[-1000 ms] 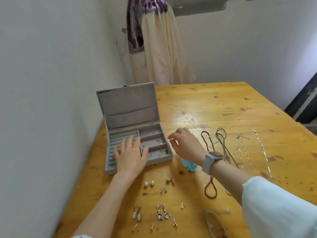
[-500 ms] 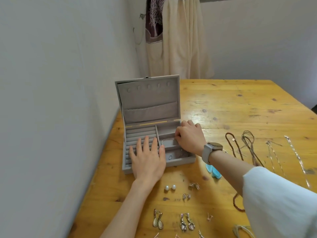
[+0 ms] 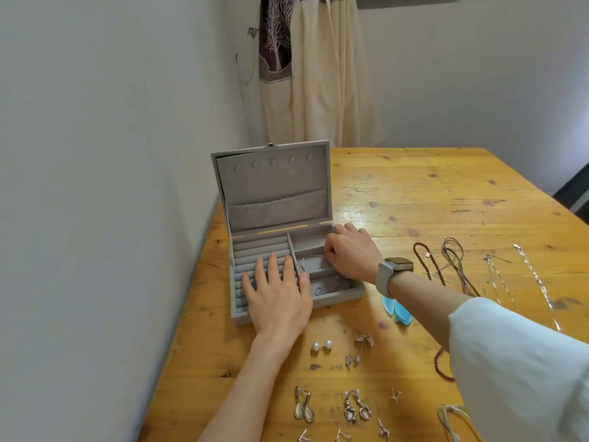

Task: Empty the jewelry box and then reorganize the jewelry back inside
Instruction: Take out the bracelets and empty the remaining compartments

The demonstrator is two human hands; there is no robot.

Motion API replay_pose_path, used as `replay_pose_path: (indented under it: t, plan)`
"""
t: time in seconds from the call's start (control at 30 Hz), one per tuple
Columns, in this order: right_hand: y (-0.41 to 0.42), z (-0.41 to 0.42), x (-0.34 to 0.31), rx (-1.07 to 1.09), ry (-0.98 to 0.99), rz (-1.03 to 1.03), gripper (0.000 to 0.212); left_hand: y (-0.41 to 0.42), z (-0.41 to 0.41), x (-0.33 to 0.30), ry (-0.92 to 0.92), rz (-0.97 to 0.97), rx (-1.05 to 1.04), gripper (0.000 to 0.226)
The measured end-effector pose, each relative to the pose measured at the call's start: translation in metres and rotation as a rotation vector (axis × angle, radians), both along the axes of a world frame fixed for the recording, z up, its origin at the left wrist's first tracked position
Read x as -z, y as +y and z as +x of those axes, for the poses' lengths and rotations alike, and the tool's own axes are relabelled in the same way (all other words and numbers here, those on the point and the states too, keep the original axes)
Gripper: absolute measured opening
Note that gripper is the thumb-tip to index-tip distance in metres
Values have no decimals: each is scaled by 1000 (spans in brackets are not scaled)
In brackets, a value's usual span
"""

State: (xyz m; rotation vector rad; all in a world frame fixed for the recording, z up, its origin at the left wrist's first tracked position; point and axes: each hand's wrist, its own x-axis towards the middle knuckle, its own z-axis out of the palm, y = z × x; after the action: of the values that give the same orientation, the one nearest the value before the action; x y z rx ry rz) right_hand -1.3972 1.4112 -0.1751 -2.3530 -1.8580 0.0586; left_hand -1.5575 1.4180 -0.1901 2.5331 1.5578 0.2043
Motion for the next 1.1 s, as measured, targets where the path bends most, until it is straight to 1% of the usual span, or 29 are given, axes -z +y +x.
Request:
replay_pose_path:
  t: [0.03,0.07,0.17,0.2,0.27,0.33,0.4,0.43,0.47,0.5,0.57,0.6,0.63,0.67,0.7,0.73,0.77,0.8,0.83,0.87,0.93,0.97,1.0,1.03,1.1]
  plan:
    - [-2,2,0,5,68,34,20,0,0,0,3,0,0,55]
    - [-4,4,-1,27,185,73,18,0,0,0,3,-2,0,55]
    - [-10,9,-9,108,635,165,13,-1,1,0,-3,-3,4,56]
    - [-12,10,-13,127,724,202,11,-1,1,0,-5,-1,4,55]
    - [-19,14,-23,146,766,275,10,-1,1,0,-11,9,4,55]
    - [-28,17,-33,138,700,322,9,-1,0,-1,-9,9,6,55]
    - [-40,20,-47,82,643,304,9,0,0,-3,-19,-3,-1,54]
    - [-48,20,-56,40,657,262,8,1,0,-4,-49,-7,-5,53]
    - [-58,20,-66,-7,701,210,8,1,1,-5,-123,-5,-2,50]
    - [-69,21,-75,-50,766,164,8,-1,2,-7,-247,3,8,46]
    - [-94,25,-90,-99,923,113,9,-11,9,-18,-574,-11,58,36]
    - [-108,28,-93,-104,997,110,10,-20,15,-25,-733,-76,89,32]
    - [-121,32,-93,-99,1049,119,12,-31,23,-34,-862,-217,105,29]
    - [-134,37,-91,-88,1069,134,13,-44,34,-43,-962,-434,116,28]
    - [-147,41,-86,-74,1056,154,14,-58,45,-49,-1030,-698,128,30]
    - [-160,46,-81,-58,1025,182,16,-71,58,-53,-1056,-967,132,34]
    - [-173,52,-75,-33,987,218,19,-84,70,-54,-1047,-1193,123,38]
    - [-187,57,-69,1,949,257,21,-97,81,-54,-1017,-1347,118,41]
    - [-202,63,-63,39,907,294,23,-109,90,-51,-978,-1423,136,40]
    - [-218,69,-57,79,866,327,23,-122,99,-48,-938,-1435,174,35]
    - [-250,81,-47,172,801,387,21,-148,116,-43,-868,-1332,258,20]
    - [-266,86,-41,224,772,407,19,-161,124,-40,-844,-1269,285,18]
    - [-281,91,-35,278,746,413,17,-173,132,-37,-818,-1210,305,22]
    - [-296,95,-28,334,726,405,16,-186,140,-35,-779,-1140,339,24]
    - [-323,103,-14,439,689,361,18,-209,152,-28,-643,-900,489,22]
